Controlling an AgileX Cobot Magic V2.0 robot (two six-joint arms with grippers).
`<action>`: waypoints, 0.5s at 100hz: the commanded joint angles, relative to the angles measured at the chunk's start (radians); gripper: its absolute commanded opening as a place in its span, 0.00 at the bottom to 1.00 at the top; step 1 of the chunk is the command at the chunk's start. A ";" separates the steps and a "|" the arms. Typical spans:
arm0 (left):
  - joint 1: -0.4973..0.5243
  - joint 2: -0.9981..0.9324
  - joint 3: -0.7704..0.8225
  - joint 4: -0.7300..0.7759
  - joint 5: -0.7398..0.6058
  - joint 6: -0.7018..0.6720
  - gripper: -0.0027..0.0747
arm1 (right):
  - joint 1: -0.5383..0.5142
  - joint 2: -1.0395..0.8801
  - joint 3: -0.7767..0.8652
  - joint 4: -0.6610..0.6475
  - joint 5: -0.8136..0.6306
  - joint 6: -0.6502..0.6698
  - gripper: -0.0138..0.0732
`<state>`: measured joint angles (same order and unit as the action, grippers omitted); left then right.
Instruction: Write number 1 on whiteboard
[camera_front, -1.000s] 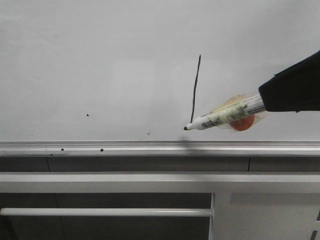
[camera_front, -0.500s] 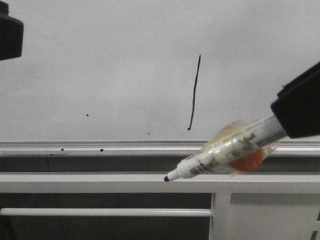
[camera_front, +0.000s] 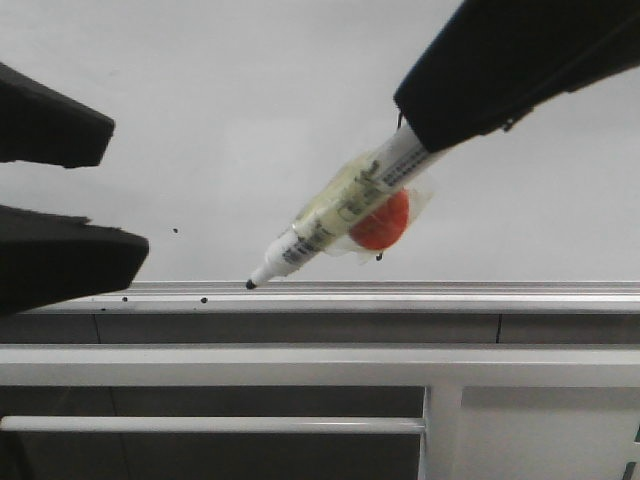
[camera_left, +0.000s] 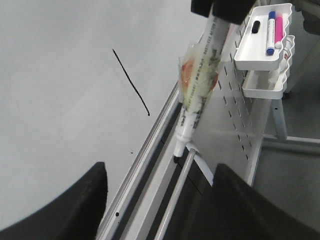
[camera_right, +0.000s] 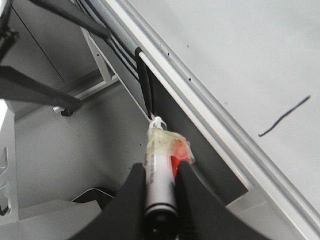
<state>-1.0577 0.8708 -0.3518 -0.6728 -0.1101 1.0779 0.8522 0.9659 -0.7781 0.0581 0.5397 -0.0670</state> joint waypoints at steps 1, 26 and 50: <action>-0.006 0.034 -0.063 0.006 -0.084 -0.008 0.58 | 0.000 0.001 -0.050 0.002 -0.079 0.000 0.11; -0.006 0.129 -0.089 0.032 -0.149 -0.008 0.58 | 0.031 0.005 -0.093 0.004 -0.090 0.000 0.11; -0.064 0.141 -0.089 0.034 -0.260 -0.008 0.58 | 0.039 0.025 -0.097 0.008 -0.108 0.000 0.11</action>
<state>-1.0978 1.0198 -0.4069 -0.6514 -0.2611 1.0779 0.8899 0.9907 -0.8353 0.0605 0.5085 -0.0652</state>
